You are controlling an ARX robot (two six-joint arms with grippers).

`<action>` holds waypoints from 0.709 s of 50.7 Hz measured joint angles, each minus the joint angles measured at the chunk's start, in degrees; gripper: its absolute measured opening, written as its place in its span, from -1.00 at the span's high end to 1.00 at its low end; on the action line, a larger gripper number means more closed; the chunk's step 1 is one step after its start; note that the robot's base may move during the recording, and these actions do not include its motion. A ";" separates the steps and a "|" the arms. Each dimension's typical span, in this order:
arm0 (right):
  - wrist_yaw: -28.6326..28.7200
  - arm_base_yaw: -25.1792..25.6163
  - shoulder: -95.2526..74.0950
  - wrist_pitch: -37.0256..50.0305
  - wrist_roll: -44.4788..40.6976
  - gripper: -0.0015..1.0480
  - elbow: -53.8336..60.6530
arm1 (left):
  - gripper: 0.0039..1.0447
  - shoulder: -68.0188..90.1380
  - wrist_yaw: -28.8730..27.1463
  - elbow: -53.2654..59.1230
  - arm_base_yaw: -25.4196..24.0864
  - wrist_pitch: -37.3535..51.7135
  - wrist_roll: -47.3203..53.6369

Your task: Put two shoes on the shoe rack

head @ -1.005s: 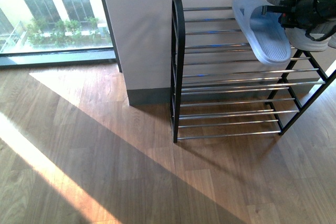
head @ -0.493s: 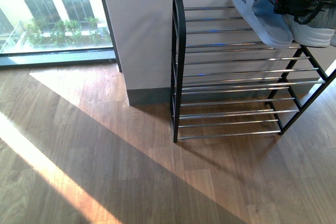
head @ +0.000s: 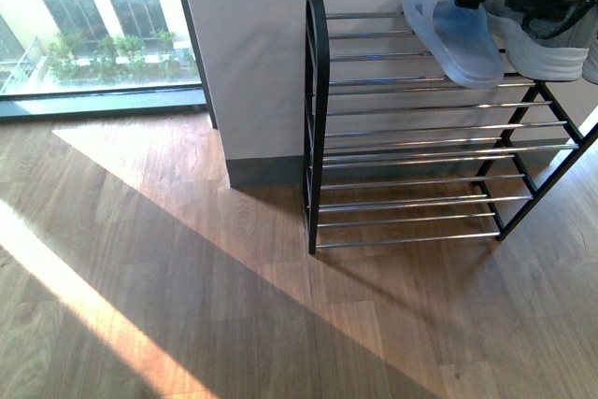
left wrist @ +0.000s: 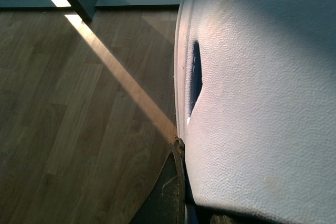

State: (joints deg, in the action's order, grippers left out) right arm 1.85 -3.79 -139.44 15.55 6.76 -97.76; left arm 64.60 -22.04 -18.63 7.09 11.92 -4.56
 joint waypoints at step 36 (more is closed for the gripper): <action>20.15 4.24 43.28 32.30 -0.46 -0.82 60.11 | 0.97 0.00 0.00 0.00 0.00 0.00 0.00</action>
State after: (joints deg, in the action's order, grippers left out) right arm 22.00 0.45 -96.16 47.86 6.31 -37.65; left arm 64.60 -22.04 -18.63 7.09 11.92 -4.56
